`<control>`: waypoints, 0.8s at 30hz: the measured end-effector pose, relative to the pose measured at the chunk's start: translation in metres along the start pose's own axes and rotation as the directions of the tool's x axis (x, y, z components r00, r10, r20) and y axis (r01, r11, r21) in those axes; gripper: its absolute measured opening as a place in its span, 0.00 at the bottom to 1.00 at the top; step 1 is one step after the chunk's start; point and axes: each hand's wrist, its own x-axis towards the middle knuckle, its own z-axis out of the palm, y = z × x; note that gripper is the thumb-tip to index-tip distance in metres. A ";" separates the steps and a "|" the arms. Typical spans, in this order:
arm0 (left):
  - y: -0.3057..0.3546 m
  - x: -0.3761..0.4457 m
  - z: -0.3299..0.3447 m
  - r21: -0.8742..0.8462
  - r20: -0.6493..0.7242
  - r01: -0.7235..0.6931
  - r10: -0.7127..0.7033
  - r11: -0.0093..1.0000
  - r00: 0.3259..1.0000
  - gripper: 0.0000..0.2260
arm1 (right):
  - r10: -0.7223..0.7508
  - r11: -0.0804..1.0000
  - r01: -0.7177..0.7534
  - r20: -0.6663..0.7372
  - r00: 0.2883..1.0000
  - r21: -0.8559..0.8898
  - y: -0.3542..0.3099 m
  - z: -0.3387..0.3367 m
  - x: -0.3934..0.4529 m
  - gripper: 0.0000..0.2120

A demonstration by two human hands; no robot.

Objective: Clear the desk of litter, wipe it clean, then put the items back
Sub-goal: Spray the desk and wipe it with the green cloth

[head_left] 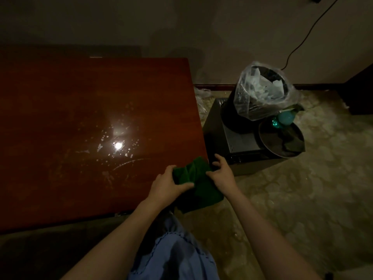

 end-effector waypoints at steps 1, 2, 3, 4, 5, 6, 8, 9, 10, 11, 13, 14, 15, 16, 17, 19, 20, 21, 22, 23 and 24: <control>0.001 0.000 0.003 0.195 0.007 -0.023 0.022 0.981 1.000 0.42 | -0.007 0.996 0.007 0.003 1.000 -0.094 -0.002 0.000 0.003 0.31; 0.001 0.000 0.006 0.377 -0.005 -0.067 0.075 0.924 0.997 0.46 | -0.013 0.985 0.015 0.009 1.000 -0.171 -0.003 0.001 0.006 0.29; 0.001 0.000 0.010 0.508 -0.028 -0.107 0.141 0.855 0.990 0.46 | -0.015 0.974 0.018 0.014 1.000 -0.225 -0.004 0.000 0.008 0.25; 0.001 0.001 0.012 0.568 -0.053 -0.124 0.187 0.814 0.981 0.44 | -0.016 0.966 0.020 0.018 1.000 -0.257 -0.006 -0.001 0.011 0.22; 0.002 0.001 0.011 0.571 -0.081 -0.127 0.210 0.811 0.974 0.41 | -0.014 0.959 0.020 0.025 1.000 -0.283 -0.007 -0.003 0.014 0.18; 0.001 0.004 0.010 0.523 -0.114 -0.120 0.209 0.844 0.971 0.39 | -0.016 0.950 0.026 0.037 0.999 -0.312 -0.009 -0.006 0.017 0.14; 0.002 0.007 0.006 0.294 -0.152 -0.124 0.175 0.948 0.973 0.35 | -0.035 0.941 0.047 0.042 0.998 -0.334 -0.009 -0.010 0.021 0.09; 0.005 0.009 0.003 0.152 -0.162 -0.135 0.160 0.979 0.974 0.34 | -0.054 0.951 0.057 0.018 0.998 -0.305 -0.008 -0.011 0.024 0.08; 0.007 0.012 0.002 0.003 -0.186 -0.143 0.141 0.990 0.972 0.34 | -0.070 0.964 0.062 -0.022 0.997 -0.259 -0.006 -0.011 0.024 0.08; 0.009 0.016 0.000 -0.121 -0.227 -0.134 0.104 0.983 0.968 0.34 | -0.069 0.979 0.053 -0.074 0.995 -0.196 -0.005 -0.010 0.024 0.08; 0.008 0.026 -0.002 -0.262 -0.262 -0.082 0.011 0.961 0.965 0.38 | -0.004 0.995 -0.010 -0.143 0.990 -0.096 0.001 -0.010 0.023 0.10; 0.006 0.029 -0.002 -0.254 -0.230 -0.052 -0.008 0.966 0.973 0.42 | 0.042 0.995 -0.054 -0.129 0.991 -0.087 0.005 -0.010 0.022 0.12; 0.003 0.031 -0.001 -0.187 -0.191 -0.028 -0.008 0.982 0.982 0.45 | 0.085 0.989 -0.095 -0.090 0.992 -0.112 0.010 -0.010 0.022 0.14; 0.003 0.030 0.001 -0.088 -0.162 -0.020 0.006 0.996 0.987 0.47 | 0.120 0.980 -0.126 -0.046 0.992 -0.154 0.015 -0.011 0.021 0.14; 0.002 0.029 0.004 -0.012 -0.148 -0.025 0.023 1.000 0.989 0.47 | 0.143 0.972 -0.145 -0.022 0.989 -0.183 0.020 -0.012 0.022 0.13; 0.000 0.026 0.010 0.055 -0.152 -0.057 0.065 0.997 0.986 0.45 | 0.157 0.975 -0.159 -0.023 0.987 -0.157 0.023 -0.015 0.020 0.10; 0.001 0.024 0.013 0.050 -0.157 -0.074 0.081 0.996 0.984 0.43 | 0.158 0.979 -0.160 -0.024 0.987 -0.126 0.023 -0.017 0.019 0.09; 0.003 0.021 0.015 0.031 -0.159 -0.094 0.098 0.995 0.983 0.42 | 0.157 0.983 -0.157 -0.011 0.988 -0.099 0.021 -0.020 0.017 0.08; 0.006 0.019 0.017 0.002 -0.157 -0.113 0.112 0.994 0.981 0.40 | 0.153 0.986 -0.151 0.016 0.988 -0.073 0.018 -0.022 0.015 0.10; 0.007 0.018 0.018 -0.026 -0.154 -0.132 0.126 0.991 0.980 0.40 | 0.150 0.988 -0.148 0.047 0.988 -0.051 0.016 -0.024 0.012 0.13; 0.008 0.017 0.018 -0.043 -0.151 -0.152 0.144 0.987 0.978 0.40 | 0.134 0.990 -0.132 0.066 0.989 -0.041 0.014 -0.026 0.009 0.16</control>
